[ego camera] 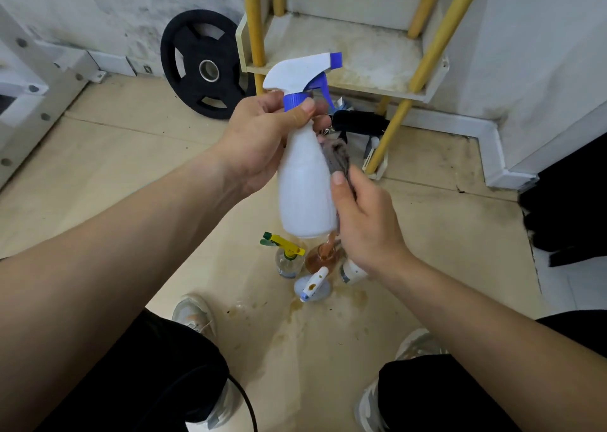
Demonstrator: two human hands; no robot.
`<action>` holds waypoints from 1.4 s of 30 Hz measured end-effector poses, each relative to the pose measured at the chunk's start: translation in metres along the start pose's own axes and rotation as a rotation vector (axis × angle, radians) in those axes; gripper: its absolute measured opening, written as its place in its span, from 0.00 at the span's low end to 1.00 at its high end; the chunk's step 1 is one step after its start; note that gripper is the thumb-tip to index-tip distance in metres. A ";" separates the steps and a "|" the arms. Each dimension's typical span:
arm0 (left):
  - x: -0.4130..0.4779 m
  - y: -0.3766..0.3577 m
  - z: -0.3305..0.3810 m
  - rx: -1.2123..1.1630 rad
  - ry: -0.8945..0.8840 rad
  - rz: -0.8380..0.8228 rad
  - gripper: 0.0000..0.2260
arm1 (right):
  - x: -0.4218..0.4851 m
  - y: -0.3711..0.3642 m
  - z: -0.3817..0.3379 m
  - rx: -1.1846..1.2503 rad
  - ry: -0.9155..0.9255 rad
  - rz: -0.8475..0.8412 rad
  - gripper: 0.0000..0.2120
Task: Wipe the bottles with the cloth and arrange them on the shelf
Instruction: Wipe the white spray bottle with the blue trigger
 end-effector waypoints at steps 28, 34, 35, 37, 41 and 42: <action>-0.011 -0.012 -0.015 0.303 -0.035 -0.001 0.09 | 0.010 -0.002 0.006 0.051 -0.139 -0.021 0.18; -0.017 -0.013 -0.011 0.291 -0.035 0.010 0.09 | 0.014 0.001 0.011 0.213 -0.223 -0.069 0.15; -0.018 -0.013 -0.011 0.289 -0.037 0.021 0.11 | 0.014 0.001 0.008 0.192 -0.205 -0.104 0.16; -0.019 -0.014 -0.010 0.292 -0.031 0.025 0.15 | 0.015 0.002 0.006 0.189 -0.190 -0.129 0.19; -0.019 -0.017 -0.003 0.369 -0.010 -0.056 0.16 | 0.020 0.008 0.008 0.232 -0.208 -0.098 0.11; -0.016 -0.014 0.004 0.461 -0.035 -0.088 0.15 | 0.021 0.008 0.008 0.235 -0.206 -0.101 0.10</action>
Point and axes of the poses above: each hand's wrist, its own x-axis towards the middle knuckle, its own y-axis out of the back of the hand, z = x × y, the point moved 5 cm from there along x, towards the middle knuckle, and after that the axes turned 2 degrees about x, right-handed, at the moved point
